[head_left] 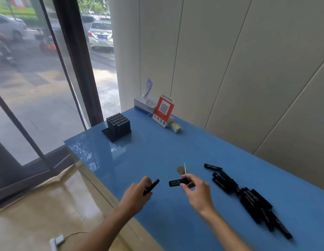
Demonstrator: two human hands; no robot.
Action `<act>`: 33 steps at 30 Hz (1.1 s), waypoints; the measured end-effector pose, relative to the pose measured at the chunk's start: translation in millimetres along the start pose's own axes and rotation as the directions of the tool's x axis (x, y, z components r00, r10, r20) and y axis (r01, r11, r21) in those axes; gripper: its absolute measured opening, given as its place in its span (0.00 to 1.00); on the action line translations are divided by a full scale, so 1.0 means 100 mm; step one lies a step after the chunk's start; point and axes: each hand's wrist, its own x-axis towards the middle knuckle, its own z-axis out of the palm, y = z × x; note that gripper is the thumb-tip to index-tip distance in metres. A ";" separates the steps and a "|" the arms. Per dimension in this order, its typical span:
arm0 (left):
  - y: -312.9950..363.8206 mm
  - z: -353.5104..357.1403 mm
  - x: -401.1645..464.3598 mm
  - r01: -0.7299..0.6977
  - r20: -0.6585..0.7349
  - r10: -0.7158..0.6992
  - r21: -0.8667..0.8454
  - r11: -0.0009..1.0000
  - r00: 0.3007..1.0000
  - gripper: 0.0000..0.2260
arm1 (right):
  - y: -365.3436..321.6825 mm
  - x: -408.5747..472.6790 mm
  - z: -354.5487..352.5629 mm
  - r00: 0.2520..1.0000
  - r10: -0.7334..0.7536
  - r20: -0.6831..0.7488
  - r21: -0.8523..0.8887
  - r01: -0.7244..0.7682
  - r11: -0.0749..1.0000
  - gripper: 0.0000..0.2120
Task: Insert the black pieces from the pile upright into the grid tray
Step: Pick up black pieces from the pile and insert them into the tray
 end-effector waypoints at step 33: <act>-2.24 -1.92 1.69 -0.137 -0.034 0.134 -0.124 0.983 0.990 0.23 | -1.53 1.93 2.38 0.998 -0.065 -0.006 -0.024 0.065 0.998 0.14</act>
